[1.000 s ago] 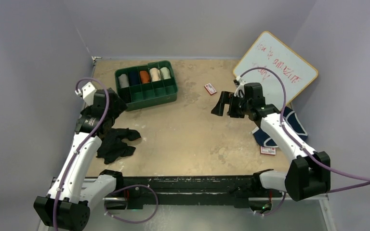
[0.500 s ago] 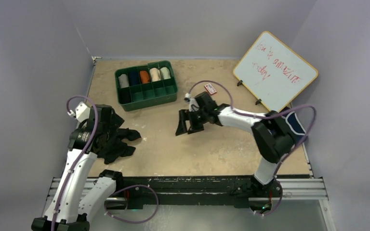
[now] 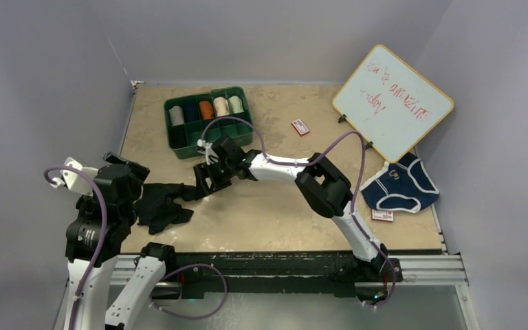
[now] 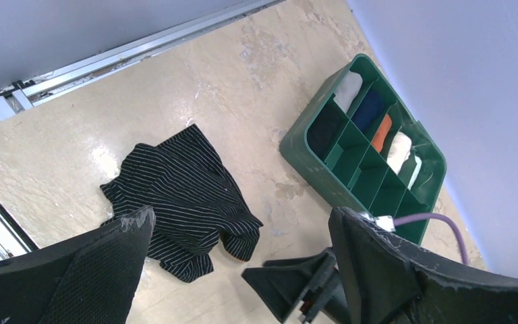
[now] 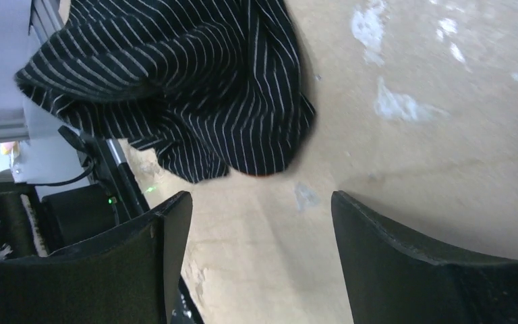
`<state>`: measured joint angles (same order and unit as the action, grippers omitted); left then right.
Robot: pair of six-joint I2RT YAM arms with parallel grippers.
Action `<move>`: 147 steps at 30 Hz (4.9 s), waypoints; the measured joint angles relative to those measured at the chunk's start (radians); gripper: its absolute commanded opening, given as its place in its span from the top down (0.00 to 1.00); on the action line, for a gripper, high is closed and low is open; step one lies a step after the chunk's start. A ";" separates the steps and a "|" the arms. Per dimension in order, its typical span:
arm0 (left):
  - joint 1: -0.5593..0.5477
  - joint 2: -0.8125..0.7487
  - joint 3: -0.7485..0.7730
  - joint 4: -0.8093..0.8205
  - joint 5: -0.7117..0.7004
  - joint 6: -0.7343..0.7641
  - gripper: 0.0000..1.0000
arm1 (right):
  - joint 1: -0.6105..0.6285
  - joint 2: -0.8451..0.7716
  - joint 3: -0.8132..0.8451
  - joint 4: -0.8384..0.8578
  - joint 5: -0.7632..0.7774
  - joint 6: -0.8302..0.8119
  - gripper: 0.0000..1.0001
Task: Roll the underwear
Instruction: Move the underwear to the center of the board, then flatten out the underwear at the center of the board.
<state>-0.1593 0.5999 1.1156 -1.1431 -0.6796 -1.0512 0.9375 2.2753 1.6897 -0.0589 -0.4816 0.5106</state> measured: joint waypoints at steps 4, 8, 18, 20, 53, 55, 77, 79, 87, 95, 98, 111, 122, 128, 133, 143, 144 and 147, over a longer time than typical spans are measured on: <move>0.000 -0.028 -0.002 0.008 -0.008 0.017 0.02 | 0.029 0.074 0.095 0.002 0.000 -0.004 0.26; 0.000 -0.018 -0.003 0.034 -0.005 0.041 0.02 | 0.041 0.138 0.184 -0.004 -0.008 -0.040 0.55; 0.000 0.125 -0.010 0.080 0.056 0.106 0.03 | 0.028 -0.154 -0.150 -0.090 0.165 -0.242 1.00; 0.000 0.132 -0.024 0.100 0.078 0.130 0.03 | 0.015 -0.325 -0.271 -0.099 0.203 -0.301 1.00; -0.057 0.282 -0.230 0.643 1.115 0.522 0.41 | -0.192 -1.229 -0.581 -0.291 0.520 -0.256 1.00; -0.111 0.288 -0.246 0.673 1.133 0.524 0.43 | -0.209 -1.163 -0.581 -0.303 0.541 -0.213 1.00; -1.012 1.076 -0.019 0.960 0.551 0.527 0.30 | -0.631 -0.645 -0.475 -0.290 0.114 -0.037 1.00; -1.013 1.135 0.012 0.975 0.512 0.541 0.29 | -0.652 -0.644 -0.480 -0.285 0.085 -0.033 1.00; -1.012 1.288 0.107 0.990 0.417 0.605 0.32 | -0.674 -0.644 -0.496 -0.276 0.039 -0.032 1.00; -1.014 1.344 0.121 0.975 0.419 0.644 0.37 | -0.687 -0.644 -0.497 -0.275 0.017 -0.033 1.00; -1.017 1.360 0.122 0.956 0.422 0.647 0.38 | -0.690 -0.641 -0.497 -0.275 0.014 -0.033 1.00; -1.022 1.393 0.169 0.921 0.393 0.695 1.00 | -0.692 -0.628 -0.497 -0.283 -0.008 -0.042 1.00; -0.997 0.796 -0.110 0.888 0.389 0.608 1.00 | -0.695 -0.776 -0.505 -0.366 0.021 -0.117 1.00; -0.914 0.307 -0.140 0.858 0.336 0.531 1.00 | -0.697 -1.028 -0.523 -0.391 -0.027 -0.153 1.00; -0.915 0.126 -0.132 0.689 0.269 0.479 1.00 | -0.696 -1.189 -0.540 -0.440 -0.090 -0.172 1.00; -0.916 0.042 -0.064 0.311 0.285 0.335 1.00 | -0.693 -1.456 -0.636 -0.557 -0.258 -0.149 1.00; -0.916 0.041 -0.053 0.293 0.298 0.328 1.00 | -0.694 -1.472 -0.636 -0.569 -0.278 -0.146 1.00; -0.916 0.053 -0.009 0.245 0.352 0.317 1.00 | -0.694 -1.496 -0.636 -0.618 -0.336 -0.147 1.00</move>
<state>-1.0756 0.6529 1.1069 -0.8982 -0.3275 -0.7338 0.2440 0.7792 1.0542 -0.6773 -0.8173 0.3637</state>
